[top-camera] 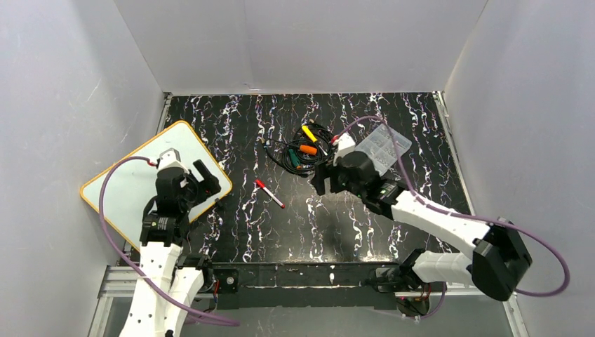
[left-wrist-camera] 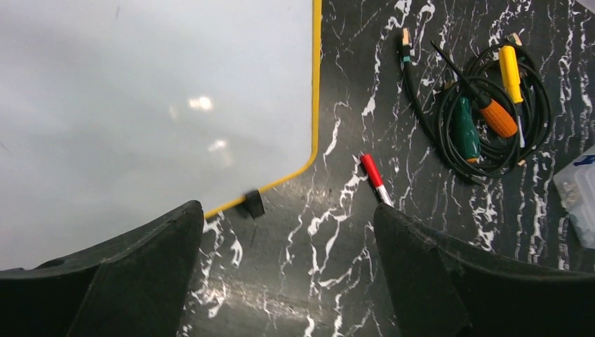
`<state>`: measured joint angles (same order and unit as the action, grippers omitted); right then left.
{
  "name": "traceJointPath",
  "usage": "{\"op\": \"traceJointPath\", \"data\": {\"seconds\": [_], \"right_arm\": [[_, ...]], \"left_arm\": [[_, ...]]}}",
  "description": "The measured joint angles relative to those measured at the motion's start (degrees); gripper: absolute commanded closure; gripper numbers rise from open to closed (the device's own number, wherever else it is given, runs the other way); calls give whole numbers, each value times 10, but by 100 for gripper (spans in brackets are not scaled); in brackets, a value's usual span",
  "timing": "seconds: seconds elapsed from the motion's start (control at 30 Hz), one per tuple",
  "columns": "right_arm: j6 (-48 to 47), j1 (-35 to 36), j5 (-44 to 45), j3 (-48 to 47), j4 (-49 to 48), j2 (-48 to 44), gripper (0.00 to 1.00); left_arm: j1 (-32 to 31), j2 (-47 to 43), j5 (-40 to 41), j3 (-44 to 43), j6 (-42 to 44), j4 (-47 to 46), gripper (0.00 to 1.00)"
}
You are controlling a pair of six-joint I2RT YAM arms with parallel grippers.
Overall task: Write a sentence on the whiteboard
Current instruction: Move the whiteboard stand to the center of the board.
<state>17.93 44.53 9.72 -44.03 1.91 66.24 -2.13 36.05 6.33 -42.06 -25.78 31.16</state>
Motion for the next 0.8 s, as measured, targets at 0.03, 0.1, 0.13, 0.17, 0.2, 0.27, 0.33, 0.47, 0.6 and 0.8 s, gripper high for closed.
{"op": "traceJointPath", "data": {"seconds": [0.03, 0.1, 0.13, 0.17, 0.2, 0.27, 0.33, 0.47, 0.6, 0.8], "right_arm": [[2, 15, 5, 0, -7, 16, 11], [8, 40, 11, 0, -20, 41, 11], [13, 51, 11, 0, -28, 49, 11], [17, 61, 11, 0, -37, 55, 11], [23, 66, 11, 0, -43, 57, 11], [31, 72, 12, 0, -60, 56, 11], [37, 75, 16, 0, -74, 54, 10], [42, 76, 33, 12, -82, 36, 8], [39, 76, 57, 24, -79, 7, 6], [31, 76, 87, 33, -78, -33, 4]], "left_arm": [[0, -5, -4, 6, -12, 5, 21], [0, -3, -15, 23, -40, 8, 26], [-2, 2, -19, 31, -50, 9, 29], [-5, 11, -21, 43, -63, 9, 32], [-9, 17, -22, 53, -73, 9, 34], [-27, 33, -14, 76, -93, 9, 34], [-63, 47, 8, 95, -111, 9, 36], [-132, 81, 59, 106, -137, 6, 43], [-151, 125, 102, 112, -153, -14, 48], [-158, 161, 154, 133, -165, -38, 60]]}}
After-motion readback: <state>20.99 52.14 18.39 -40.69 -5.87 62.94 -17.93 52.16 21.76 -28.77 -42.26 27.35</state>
